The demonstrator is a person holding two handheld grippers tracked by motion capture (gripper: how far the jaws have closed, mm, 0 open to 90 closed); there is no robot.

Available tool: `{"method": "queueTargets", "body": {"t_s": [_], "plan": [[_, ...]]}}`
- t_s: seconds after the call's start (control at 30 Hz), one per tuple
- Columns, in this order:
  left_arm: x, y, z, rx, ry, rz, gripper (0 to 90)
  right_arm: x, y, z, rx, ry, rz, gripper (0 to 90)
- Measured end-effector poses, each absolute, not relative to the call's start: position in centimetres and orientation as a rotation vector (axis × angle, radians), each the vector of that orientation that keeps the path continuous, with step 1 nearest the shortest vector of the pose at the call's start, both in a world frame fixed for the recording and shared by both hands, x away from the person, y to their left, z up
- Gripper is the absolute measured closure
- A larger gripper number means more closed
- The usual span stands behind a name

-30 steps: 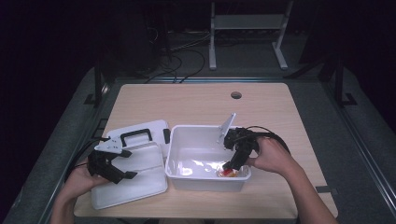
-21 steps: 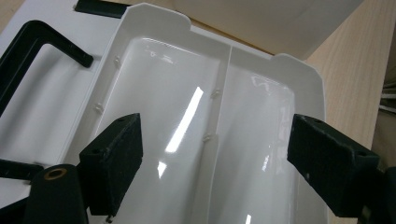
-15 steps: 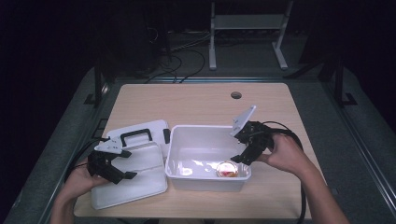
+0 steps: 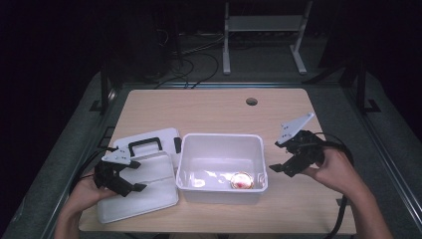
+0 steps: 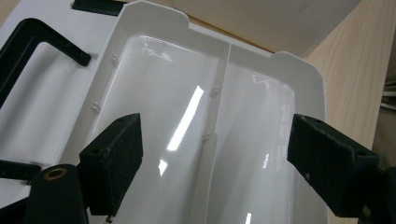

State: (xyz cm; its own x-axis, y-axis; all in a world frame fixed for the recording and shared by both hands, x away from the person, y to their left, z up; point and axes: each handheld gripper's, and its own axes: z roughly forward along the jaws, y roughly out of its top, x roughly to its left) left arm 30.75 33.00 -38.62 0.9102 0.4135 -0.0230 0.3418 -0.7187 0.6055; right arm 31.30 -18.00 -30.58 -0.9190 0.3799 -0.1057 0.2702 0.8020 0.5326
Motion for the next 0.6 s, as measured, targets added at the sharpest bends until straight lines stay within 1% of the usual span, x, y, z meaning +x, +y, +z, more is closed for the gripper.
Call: {"method": "queueTargets", "body": {"t_s": [0.4,0.6], "plan": [[30.8,33.1,-38.7,2.432,0.538,0.158,17.9,29.6,-22.1,-34.0,0.686,2.744,0.841,23.2],[30.9,33.2,-38.9,2.437,0.530,0.155,18.0,29.1,-23.3,-35.8,0.775,2.721,0.875,22.8]]}}
